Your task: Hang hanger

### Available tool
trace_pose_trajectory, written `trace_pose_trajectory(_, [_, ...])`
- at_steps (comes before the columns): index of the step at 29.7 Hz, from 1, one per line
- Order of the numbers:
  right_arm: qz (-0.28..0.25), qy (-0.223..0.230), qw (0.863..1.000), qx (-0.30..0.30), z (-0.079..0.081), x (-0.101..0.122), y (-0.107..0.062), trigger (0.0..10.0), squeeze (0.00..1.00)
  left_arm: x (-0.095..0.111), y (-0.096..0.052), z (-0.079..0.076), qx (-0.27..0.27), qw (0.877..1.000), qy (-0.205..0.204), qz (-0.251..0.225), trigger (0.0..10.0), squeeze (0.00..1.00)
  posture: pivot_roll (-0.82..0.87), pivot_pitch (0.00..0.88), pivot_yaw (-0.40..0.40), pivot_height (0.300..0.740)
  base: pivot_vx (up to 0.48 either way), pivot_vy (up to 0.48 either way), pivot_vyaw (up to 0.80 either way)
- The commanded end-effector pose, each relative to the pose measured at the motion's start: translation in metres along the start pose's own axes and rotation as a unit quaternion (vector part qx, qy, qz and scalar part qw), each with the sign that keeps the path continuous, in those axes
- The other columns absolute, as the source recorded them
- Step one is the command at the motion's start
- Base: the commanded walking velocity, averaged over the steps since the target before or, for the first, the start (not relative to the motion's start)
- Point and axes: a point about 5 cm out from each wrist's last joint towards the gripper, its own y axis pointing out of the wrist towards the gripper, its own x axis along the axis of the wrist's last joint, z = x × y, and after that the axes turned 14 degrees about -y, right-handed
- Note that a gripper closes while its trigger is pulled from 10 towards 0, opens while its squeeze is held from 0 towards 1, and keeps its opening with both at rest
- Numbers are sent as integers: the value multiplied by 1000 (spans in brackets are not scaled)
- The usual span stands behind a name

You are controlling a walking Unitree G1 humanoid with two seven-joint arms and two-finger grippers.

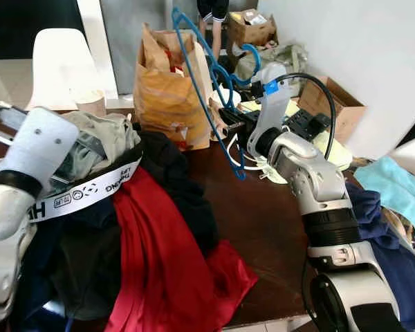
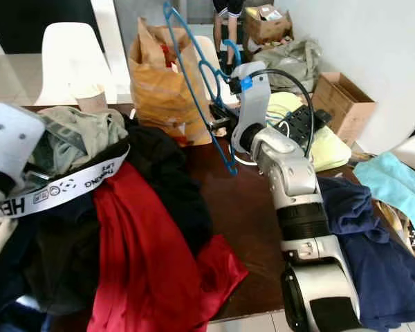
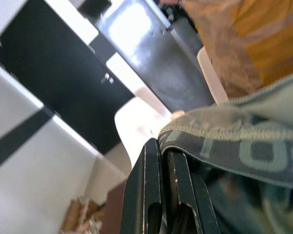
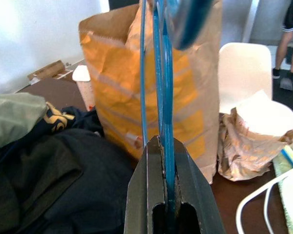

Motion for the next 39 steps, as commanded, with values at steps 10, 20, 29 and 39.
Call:
trace_pose_trajectory(10, [-78,48,995,27,-3,16,-7,10000,0,72,35,55,75,982,-106,-136,0,0,35,84,-36,740,0,0,0])
trace_pose_trajectory(20, [-167,128,975,70,-4,34,-16,10000,0,175,48,48,-113,912,-262,-294,8627,0,45,66,-15,740,0,0,0])
trace_pose_trajectory(29, [-189,136,969,86,0,39,-19,10000,0,189,43,33,-210,855,-360,-308,10000,0,55,62,-10,740,0,0,0])
trace_pose_trajectory(39, [-192,144,967,88,2,39,-19,10000,0,181,49,38,-206,877,-342,-267,10000,0,46,63,-1,740,0,0,0])
